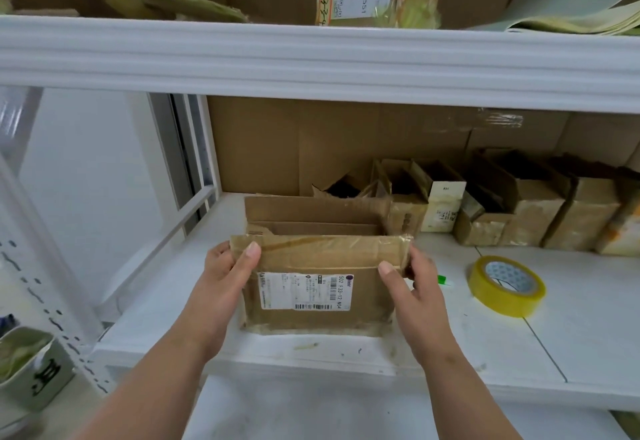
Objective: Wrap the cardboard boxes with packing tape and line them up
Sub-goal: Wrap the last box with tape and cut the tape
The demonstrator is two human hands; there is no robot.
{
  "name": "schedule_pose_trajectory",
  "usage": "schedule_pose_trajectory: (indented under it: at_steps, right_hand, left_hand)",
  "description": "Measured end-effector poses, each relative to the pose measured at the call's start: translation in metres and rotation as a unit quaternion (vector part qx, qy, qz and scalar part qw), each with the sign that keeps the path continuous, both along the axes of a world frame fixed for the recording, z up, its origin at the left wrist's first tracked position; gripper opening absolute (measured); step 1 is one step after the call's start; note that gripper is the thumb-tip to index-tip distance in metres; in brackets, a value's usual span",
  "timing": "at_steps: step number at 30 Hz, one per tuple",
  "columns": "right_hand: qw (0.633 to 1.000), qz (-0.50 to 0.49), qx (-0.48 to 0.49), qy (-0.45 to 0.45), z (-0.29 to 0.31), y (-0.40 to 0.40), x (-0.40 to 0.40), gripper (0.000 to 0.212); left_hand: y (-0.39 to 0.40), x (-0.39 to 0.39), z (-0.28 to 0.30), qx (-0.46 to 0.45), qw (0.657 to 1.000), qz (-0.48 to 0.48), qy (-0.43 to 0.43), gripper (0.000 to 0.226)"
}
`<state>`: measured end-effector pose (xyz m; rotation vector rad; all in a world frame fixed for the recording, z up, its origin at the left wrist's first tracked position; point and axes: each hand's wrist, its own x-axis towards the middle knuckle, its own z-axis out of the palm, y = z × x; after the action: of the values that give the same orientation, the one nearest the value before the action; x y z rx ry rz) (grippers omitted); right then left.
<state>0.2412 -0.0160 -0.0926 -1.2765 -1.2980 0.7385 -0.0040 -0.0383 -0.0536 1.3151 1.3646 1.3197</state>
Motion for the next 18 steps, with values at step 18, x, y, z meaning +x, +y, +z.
schedule_pose_trajectory:
  at_steps: [18]
  right_hand:
    - [0.999,0.011,-0.023,0.047,0.027,0.016,0.004,0.067]
  left_hand:
    - [0.026,-0.005,-0.001,-0.018,0.999,0.033,0.003,0.079]
